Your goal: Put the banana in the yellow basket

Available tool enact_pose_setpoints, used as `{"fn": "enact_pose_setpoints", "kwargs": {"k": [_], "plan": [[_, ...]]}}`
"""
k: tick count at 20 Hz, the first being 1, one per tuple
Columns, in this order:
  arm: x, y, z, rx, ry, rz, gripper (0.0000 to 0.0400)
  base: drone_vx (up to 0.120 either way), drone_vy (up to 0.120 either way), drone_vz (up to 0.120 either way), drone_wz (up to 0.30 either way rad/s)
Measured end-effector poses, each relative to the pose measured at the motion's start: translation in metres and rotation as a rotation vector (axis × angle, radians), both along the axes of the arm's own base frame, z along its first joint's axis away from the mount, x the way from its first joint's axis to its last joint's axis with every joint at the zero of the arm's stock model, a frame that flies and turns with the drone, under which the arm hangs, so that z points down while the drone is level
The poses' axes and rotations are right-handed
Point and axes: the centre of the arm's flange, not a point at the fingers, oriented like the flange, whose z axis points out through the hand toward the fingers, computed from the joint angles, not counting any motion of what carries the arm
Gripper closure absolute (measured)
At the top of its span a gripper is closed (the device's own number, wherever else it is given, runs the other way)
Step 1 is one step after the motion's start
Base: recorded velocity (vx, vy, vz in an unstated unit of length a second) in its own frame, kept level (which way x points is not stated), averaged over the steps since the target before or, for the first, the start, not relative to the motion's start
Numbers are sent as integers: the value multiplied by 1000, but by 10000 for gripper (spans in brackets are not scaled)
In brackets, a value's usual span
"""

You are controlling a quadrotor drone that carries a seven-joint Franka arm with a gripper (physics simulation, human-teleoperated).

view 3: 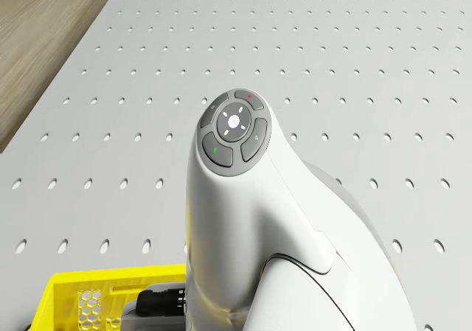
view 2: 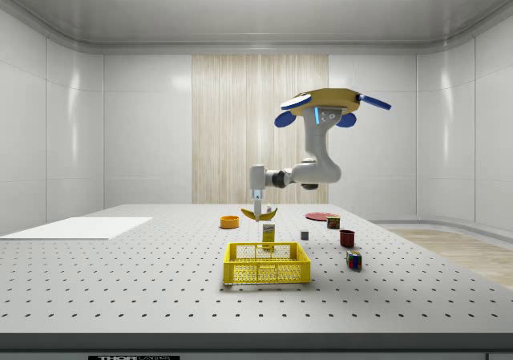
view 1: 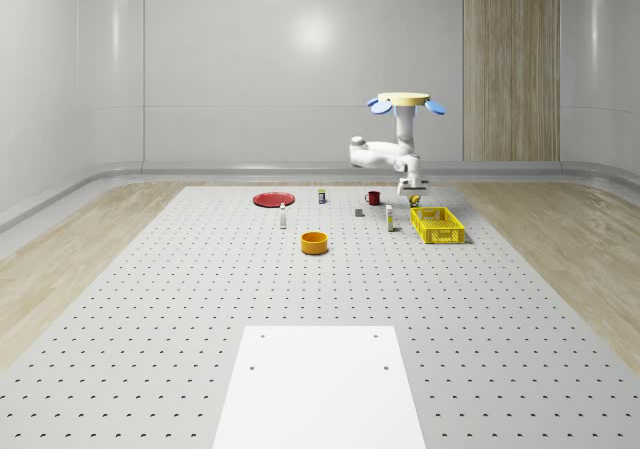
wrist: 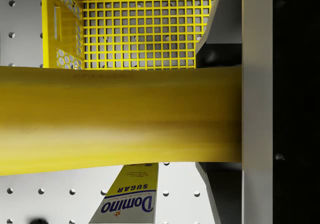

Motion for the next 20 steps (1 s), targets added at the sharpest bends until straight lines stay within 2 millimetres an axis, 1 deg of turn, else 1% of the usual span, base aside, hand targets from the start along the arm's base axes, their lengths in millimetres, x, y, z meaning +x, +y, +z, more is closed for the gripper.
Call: {"fn": "enact_pose_setpoints", "kwargs": {"k": [2, 4, 7, 9, 20], "plan": [[0, 0, 0, 0, 0, 0, 208, 0, 120, -100, 0], [0, 0, 0, 0, 0, 0, 208, 0, 120, 0, 0], [0, 0, 0, 0, 0, 0, 208, 0, 120, -80, 0], [0, 0, 0, 0, 0, 0, 208, 0, 120, 0, 0], [0, 0, 0, 0, 0, 0, 208, 0, 120, -120, 0]]}}
